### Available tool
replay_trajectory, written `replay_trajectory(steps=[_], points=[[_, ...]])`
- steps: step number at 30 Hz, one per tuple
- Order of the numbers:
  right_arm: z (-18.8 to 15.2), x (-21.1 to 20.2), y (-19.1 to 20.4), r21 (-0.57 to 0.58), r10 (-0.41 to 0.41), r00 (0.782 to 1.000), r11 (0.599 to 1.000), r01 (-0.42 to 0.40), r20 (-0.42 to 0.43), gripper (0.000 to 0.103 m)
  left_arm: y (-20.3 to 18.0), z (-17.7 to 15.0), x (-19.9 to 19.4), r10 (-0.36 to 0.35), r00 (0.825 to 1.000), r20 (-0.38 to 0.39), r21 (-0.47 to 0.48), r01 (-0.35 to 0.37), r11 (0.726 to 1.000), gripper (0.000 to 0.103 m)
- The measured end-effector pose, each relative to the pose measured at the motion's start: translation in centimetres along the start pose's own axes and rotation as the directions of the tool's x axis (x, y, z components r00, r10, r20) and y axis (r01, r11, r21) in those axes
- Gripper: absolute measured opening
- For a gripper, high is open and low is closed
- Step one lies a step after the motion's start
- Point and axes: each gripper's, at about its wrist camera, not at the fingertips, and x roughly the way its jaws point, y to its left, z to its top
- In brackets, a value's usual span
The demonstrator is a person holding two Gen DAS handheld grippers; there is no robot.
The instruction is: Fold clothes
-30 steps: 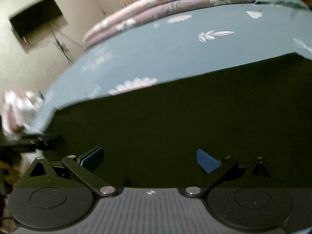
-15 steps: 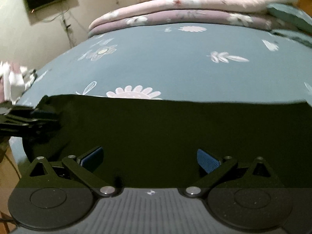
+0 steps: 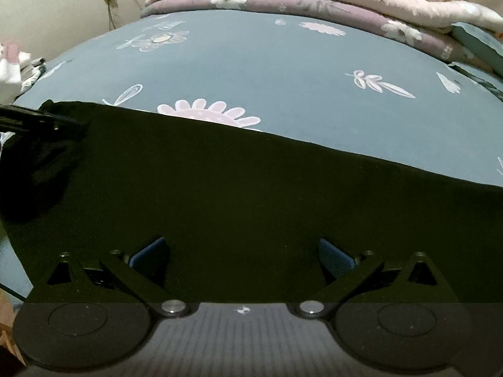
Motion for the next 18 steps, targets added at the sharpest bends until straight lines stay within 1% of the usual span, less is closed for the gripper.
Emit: replay_trajectory(steps=[3, 4, 5, 6, 7, 8, 10, 11, 12, 13, 14, 15, 16, 17, 18], points=[[1.4, 0.4, 0.3, 0.03, -0.029, 0.999, 0.999, 0.03, -0.041, 0.103, 1.1, 0.8, 0.4, -0.019, 1.0, 0.004, -0.06, 0.02, 0.998, 0.051], [2.1, 0.4, 0.5, 0.035, -0.041, 0.998, 0.998, 0.043, -0.039, 0.103, 1.3, 1.0, 0.5, -0.019, 1.0, 0.002, -0.07, 0.02, 0.997, 0.05], [2.8, 0.3, 0.6, 0.034, -0.05, 0.998, 0.998, 0.051, -0.024, 0.103, 1.2, 1.3, 0.4, -0.023, 1.0, 0.002, -0.07, 0.024, 0.997, 0.045], [3.5, 0.1, 0.8, 0.032, -0.051, 0.999, 0.998, 0.051, -0.008, 0.103, 0.9, 1.6, 0.1, -0.03, 1.0, 0.008, -0.064, 0.03, 0.997, 0.045], [4.3, -0.1, 1.0, 0.028, -0.039, 0.999, 0.999, 0.039, 0.009, 0.103, 0.7, 1.8, -0.2, -0.052, 0.999, 0.015, -0.049, 0.053, 0.997, 0.045], [5.0, -0.2, 1.2, 0.026, -0.021, 1.0, 0.999, 0.02, 0.022, 0.103, 0.4, 1.8, -0.4, -0.09, 0.996, 0.012, -0.035, 0.09, 0.995, 0.047], [6.0, 0.1, 1.7, 0.022, 0.032, 0.999, 0.999, -0.032, 0.025, 0.103, -0.2, 1.8, -0.3, -0.171, 0.985, -0.023, -0.026, 0.17, 0.985, 0.047], [6.3, 0.8, 2.1, 0.009, 0.036, 0.999, 0.999, -0.036, 0.012, 0.102, -0.5, 1.7, 0.1, -0.213, 0.976, -0.051, -0.028, 0.212, 0.977, 0.047], [6.6, 1.4, 2.4, -0.004, 0.04, 0.999, 0.999, -0.04, -0.002, 0.099, -0.8, 1.5, 0.7, -0.26, 0.962, -0.082, -0.03, 0.258, 0.966, 0.047], [6.9, 2.1, 2.8, -0.016, 0.044, 0.999, 0.999, -0.044, -0.015, 0.097, -1.1, 1.4, 1.4, -0.292, 0.95, -0.112, -0.031, 0.291, 0.956, 0.047], [7.1, 3.0, 3.1, -0.029, 0.039, 0.999, 0.999, -0.04, -0.03, 0.096, -1.4, 1.3, 2.0, -0.308, 0.942, -0.136, -0.033, 0.306, 0.951, 0.048], [7.3, 4.1, 3.2, -0.037, 0.022, 0.999, 0.999, -0.024, -0.05, 0.096, -1.5, 1.4, 2.6, -0.314, 0.939, -0.144, -0.027, 0.313, 0.949, 0.048], [7.5, 5.3, 3.2, -0.036, 0.008, 0.998, 0.999, -0.01, -0.068, 0.096, -1.6, 1.6, 3.0, -0.31, 0.941, -0.138, -0.013, 0.312, 0.95, 0.048], [7.7, 6.0, 3.1, -0.038, 0.001, 0.998, 0.999, -0.003, -0.066, 0.103, -1.7, 1.8, 3.4, -0.307, 0.942, -0.132, 0.001, 0.31, 0.951, 0.051], [8.0, 6.6, 2.9, -0.043, 0.001, 0.999, 0.999, -0.003, -0.049, 0.103, -1.8, 2.0, 3.9, -0.304, 0.944, -0.125, 0.014, 0.308, 0.951, 0.05]])
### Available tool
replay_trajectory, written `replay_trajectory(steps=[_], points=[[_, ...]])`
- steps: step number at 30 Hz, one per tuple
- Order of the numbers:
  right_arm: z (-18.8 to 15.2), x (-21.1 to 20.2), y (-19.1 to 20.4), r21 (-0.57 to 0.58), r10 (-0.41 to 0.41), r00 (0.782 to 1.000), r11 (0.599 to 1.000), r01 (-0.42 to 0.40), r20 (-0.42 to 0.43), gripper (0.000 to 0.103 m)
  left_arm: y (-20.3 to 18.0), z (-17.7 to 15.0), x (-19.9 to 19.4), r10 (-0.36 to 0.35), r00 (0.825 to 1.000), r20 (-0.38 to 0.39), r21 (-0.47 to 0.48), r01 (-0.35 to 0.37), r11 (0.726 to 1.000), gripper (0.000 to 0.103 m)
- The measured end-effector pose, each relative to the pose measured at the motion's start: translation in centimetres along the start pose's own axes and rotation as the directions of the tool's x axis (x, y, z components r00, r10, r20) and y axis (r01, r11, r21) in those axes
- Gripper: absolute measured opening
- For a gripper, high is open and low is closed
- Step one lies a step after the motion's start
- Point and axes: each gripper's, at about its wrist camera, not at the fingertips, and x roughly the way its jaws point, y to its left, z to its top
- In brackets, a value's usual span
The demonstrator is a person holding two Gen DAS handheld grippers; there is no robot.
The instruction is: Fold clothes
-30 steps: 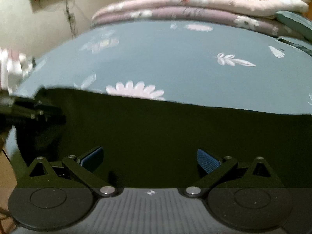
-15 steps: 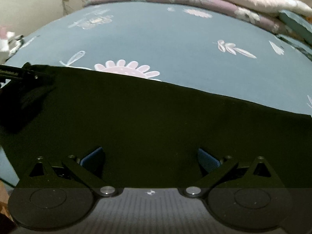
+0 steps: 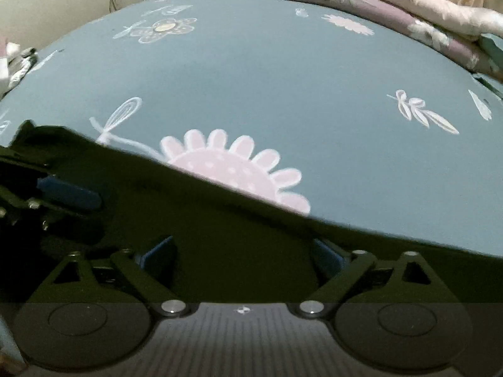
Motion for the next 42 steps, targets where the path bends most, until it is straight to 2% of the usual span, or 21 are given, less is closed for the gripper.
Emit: replay_trajectory(steps=[5, 8, 10, 11, 14, 16, 18, 23, 27, 32, 36, 42], points=[[2.1, 1.7, -1.5, 0.05, 0.016, 0.999, 0.999, -0.018, 0.033, 0.103, 0.0, 1.6, 1.2, 0.026, 0.999, 0.026, 0.016, -0.026, 1.0, 0.05], [2.6, 0.9, -1.8, 0.069, 0.018, 0.999, 0.997, -0.02, 0.042, 0.102, -0.7, 1.7, 0.3, 0.059, 0.998, 0.038, 0.024, -0.06, 0.998, 0.049], [2.0, -1.1, -1.8, 0.074, 0.011, 0.998, 0.997, -0.015, 0.055, 0.102, -1.0, 1.3, -1.1, 0.071, 0.996, 0.051, 0.038, -0.073, 0.997, 0.049], [1.5, -2.4, -1.9, 0.077, 0.006, 0.999, 0.997, -0.01, 0.053, 0.102, -1.1, 1.0, -1.8, 0.074, 0.996, 0.056, 0.044, -0.077, 0.996, 0.054], [-0.6, -5.2, -2.3, 0.108, 0.003, 1.0, 0.994, -0.005, 0.017, 0.103, -0.6, -0.1, -2.7, 0.09, 0.996, 0.006, 0.035, -0.09, 0.995, 0.057], [-2.4, -5.3, -2.7, 0.148, 0.014, 0.999, 0.989, -0.009, -0.035, 0.103, 0.2, -0.8, -2.3, 0.1, 0.995, -0.014, 0.018, -0.1, 0.995, 0.057], [-3.9, -4.2, -3.2, 0.181, 0.011, 0.997, 0.984, 0.003, -0.075, 0.103, 0.4, -0.8, -2.1, 0.094, 0.996, 0.0, 0.012, -0.094, 0.996, 0.06], [-3.4, -3.9, -2.7, 0.147, -0.037, 0.999, 0.988, 0.042, -0.037, 0.103, -0.4, 0.0, -1.5, 0.135, 0.991, 0.006, 0.037, -0.135, 0.99, 0.061], [-3.4, -6.4, -2.8, 0.183, 0.035, 0.999, 0.982, -0.037, 0.018, 0.103, -1.8, -0.4, -2.2, 0.159, 0.987, 0.01, 0.063, -0.159, 0.985, 0.06], [-5.2, -9.6, -1.8, 0.152, 0.019, 0.999, 0.988, -0.023, 0.025, 0.103, -4.1, -1.9, -4.4, 0.159, 0.987, 0.033, 0.09, -0.162, 0.983, 0.06], [-8.1, -10.7, -0.3, 0.103, -0.008, 1.0, 0.995, 0.008, 0.0, 0.103, -6.5, -4.2, -5.2, 0.203, 0.979, 0.031, 0.167, -0.206, 0.964, 0.061], [-12.7, -10.2, 1.8, 0.043, -0.076, 0.997, 0.996, 0.076, -0.01, 0.103, -9.2, -8.9, -4.6, 0.325, 0.945, 0.04, 0.31, -0.321, 0.895, 0.062]])
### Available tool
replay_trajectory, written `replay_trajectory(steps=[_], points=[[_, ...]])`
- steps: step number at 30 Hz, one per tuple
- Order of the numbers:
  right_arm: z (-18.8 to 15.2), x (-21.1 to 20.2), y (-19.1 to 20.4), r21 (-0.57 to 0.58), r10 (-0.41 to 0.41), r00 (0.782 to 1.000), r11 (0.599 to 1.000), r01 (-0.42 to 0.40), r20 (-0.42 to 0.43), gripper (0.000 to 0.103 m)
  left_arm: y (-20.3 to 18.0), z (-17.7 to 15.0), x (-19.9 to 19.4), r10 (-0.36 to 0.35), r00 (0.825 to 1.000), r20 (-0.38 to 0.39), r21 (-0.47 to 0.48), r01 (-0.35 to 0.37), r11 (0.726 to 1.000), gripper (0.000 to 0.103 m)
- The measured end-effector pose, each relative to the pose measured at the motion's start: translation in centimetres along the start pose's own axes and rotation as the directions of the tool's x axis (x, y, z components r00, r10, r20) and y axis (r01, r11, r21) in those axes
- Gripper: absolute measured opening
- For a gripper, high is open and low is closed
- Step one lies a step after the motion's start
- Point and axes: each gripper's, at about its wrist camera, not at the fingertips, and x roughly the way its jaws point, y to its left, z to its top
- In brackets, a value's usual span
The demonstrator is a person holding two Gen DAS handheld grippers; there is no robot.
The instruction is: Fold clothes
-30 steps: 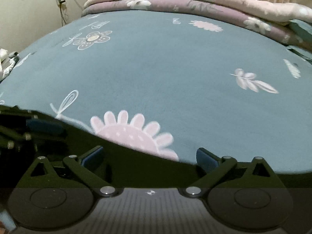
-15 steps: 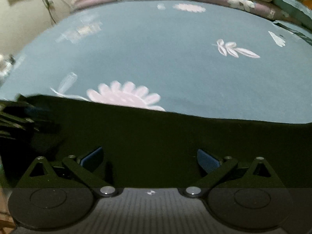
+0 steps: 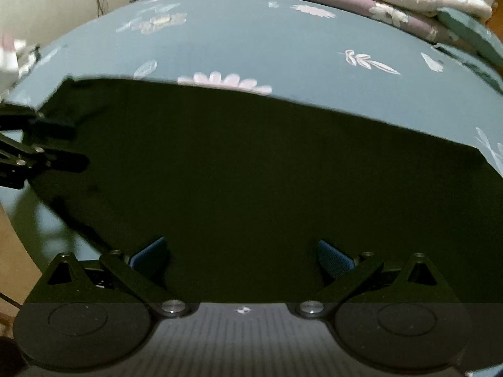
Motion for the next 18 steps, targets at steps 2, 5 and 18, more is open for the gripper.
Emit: replay_trajectory(steps=[2, 5, 18], points=[[-1.1, -0.2, 0.3, -0.018, -0.016, 1.0, 1.0, 0.016, 0.025, 0.103, -0.7, -1.2, 0.3, 0.045, 0.999, -0.013, 0.044, -0.044, 0.998, 0.064], [-1.8, -1.0, -0.1, -0.001, -0.016, 0.999, 1.0, 0.016, 0.049, 0.103, -1.0, -1.8, -0.4, 0.077, 0.997, 0.005, 0.072, -0.077, 0.994, 0.064], [-1.8, -1.8, 1.5, 0.025, 0.04, 0.993, 0.999, -0.043, 0.114, 0.103, 2.8, -0.4, -2.4, 0.004, 0.999, 0.043, -0.175, 0.004, 0.985, 0.067]])
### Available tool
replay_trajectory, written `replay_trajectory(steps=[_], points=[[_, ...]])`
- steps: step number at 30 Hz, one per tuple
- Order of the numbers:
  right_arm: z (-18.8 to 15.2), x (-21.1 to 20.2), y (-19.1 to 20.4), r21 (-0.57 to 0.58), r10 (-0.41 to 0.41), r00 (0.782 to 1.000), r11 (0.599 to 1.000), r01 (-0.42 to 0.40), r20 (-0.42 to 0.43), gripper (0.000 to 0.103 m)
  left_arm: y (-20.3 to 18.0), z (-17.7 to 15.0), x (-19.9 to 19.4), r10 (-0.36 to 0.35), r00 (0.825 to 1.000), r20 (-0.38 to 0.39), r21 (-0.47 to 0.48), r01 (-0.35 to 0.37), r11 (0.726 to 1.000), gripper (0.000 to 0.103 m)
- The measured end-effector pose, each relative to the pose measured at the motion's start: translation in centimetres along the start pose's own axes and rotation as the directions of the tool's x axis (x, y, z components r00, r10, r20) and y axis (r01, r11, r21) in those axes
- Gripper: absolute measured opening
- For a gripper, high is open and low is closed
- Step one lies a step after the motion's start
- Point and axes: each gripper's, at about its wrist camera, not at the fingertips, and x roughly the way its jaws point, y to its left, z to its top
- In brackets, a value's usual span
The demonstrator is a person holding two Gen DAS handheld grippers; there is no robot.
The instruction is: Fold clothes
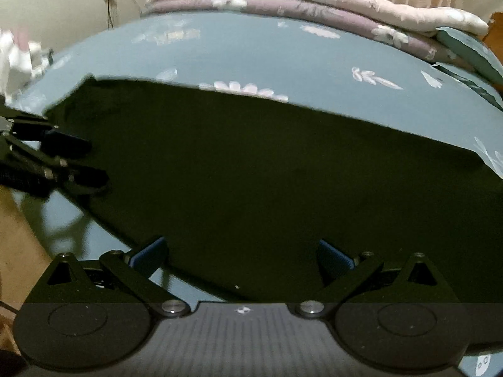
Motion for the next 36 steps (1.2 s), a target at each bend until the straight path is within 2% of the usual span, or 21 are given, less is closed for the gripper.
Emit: replay_trajectory(steps=[3, 5, 8, 11, 15, 16, 19, 24, 28, 30, 33, 34, 36], points=[[-0.1, -1.1, -0.7, 0.031, 0.014, 0.999, 0.999, -0.015, 0.031, 0.103, 3.7, 1.2, -2.2, 0.02, 0.999, 0.033, -0.147, -0.015, 0.989, 0.067], [0.0, -1.2, -1.2, 0.046, 0.003, 0.999, 0.999, -0.004, 0.035, 0.103, 7.2, 1.3, -2.8, 0.042, 0.999, 0.025, -0.285, -0.033, 0.958, 0.067], [-0.1, -0.8, -1.7, 0.074, 0.007, 0.999, 0.997, -0.009, 0.033, 0.103, 11.9, 0.2, -3.1, 0.045, 0.999, -0.002, -0.494, -0.04, 0.869, 0.065], [-0.4, -0.7, -1.8, 0.08, 0.01, 1.0, 0.997, -0.012, 0.024, 0.103, 14.7, -2.1, -2.5, -0.027, 0.999, -0.022, -0.657, 0.006, 0.754, 0.065], [-0.8, -0.6, -1.9, 0.081, 0.01, 1.0, 0.997, -0.011, 0.013, 0.103, 15.7, -4.3, -1.0, -0.122, 0.993, -0.002, -0.755, 0.078, 0.651, 0.065], [-0.8, -0.6, -1.9, 0.085, 0.009, 1.0, 0.996, -0.01, 0.012, 0.103, 15.7, -4.5, -0.8, -0.133, 0.991, 0.003, -0.765, 0.088, 0.638, 0.065], [-0.9, -0.6, -1.9, 0.09, 0.01, 1.0, 0.996, -0.011, 0.012, 0.103, 15.7, -4.8, -0.6, -0.137, 0.99, 0.014, -0.768, 0.098, 0.633, 0.066], [-0.7, -0.6, -1.7, 0.087, 0.023, 1.0, 0.996, -0.024, 0.017, 0.103, 16.5, -4.6, 0.2, -0.159, 0.986, 0.047, -0.797, 0.133, 0.59, 0.07], [-0.6, -0.8, -1.2, 0.078, 0.023, 0.999, 0.997, -0.025, 0.028, 0.103, 16.5, -4.2, 0.3, -0.162, 0.985, 0.062, -0.807, 0.145, 0.572, 0.071], [-0.8, -1.1, -1.1, 0.072, 0.03, 0.999, 0.997, -0.032, 0.034, 0.103, 16.2, -4.3, -0.5, -0.13, 0.991, 0.041, -0.805, 0.11, 0.583, 0.07], [-1.0, -1.0, -1.2, 0.071, 0.016, 1.0, 0.997, -0.018, 0.025, 0.103, 15.3, -4.1, -3.0, -0.028, 0.999, 0.044, -0.777, 0.052, 0.627, 0.068], [-1.1, -1.0, -1.3, 0.075, 0.01, 1.0, 0.997, -0.012, 0.024, 0.103, 15.0, -4.0, -3.7, -0.007, 0.998, 0.061, -0.769, 0.051, 0.637, 0.066], [-1.1, -1.0, -1.5, 0.092, 0.008, 1.0, 0.996, -0.01, 0.027, 0.103, 14.7, -3.6, -4.5, -0.008, 0.995, 0.1, -0.756, 0.081, 0.65, 0.052]])
